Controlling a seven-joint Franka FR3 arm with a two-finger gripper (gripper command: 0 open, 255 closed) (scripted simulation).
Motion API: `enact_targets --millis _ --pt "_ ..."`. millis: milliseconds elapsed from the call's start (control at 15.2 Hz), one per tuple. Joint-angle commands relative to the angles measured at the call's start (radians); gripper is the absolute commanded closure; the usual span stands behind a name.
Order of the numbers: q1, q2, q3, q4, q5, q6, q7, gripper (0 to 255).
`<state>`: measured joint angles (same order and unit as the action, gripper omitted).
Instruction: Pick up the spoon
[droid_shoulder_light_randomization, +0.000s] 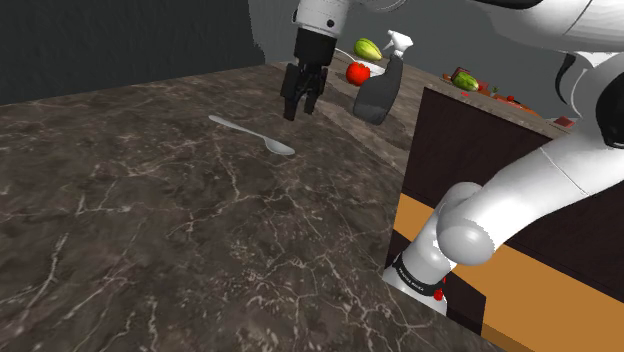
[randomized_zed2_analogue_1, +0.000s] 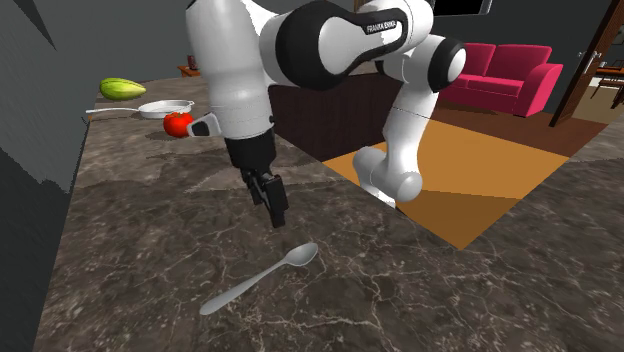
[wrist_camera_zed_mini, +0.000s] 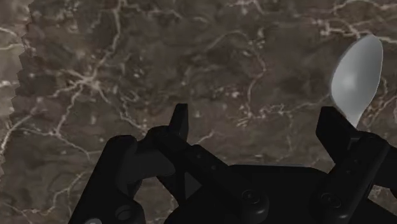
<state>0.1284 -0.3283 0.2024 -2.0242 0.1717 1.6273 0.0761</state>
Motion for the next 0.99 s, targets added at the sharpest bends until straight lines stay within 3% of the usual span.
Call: enact_targets --millis 0,462,924 --pt "0.013 0.070 0.024 0.074 0.009 -0.015 0.029 0" --pt "0.063 0.312 0.098 0.349 0.011 -0.076 0.130 0" --pt "0.064 0.303 0.098 0.245 0.014 0.018 0.114 0"
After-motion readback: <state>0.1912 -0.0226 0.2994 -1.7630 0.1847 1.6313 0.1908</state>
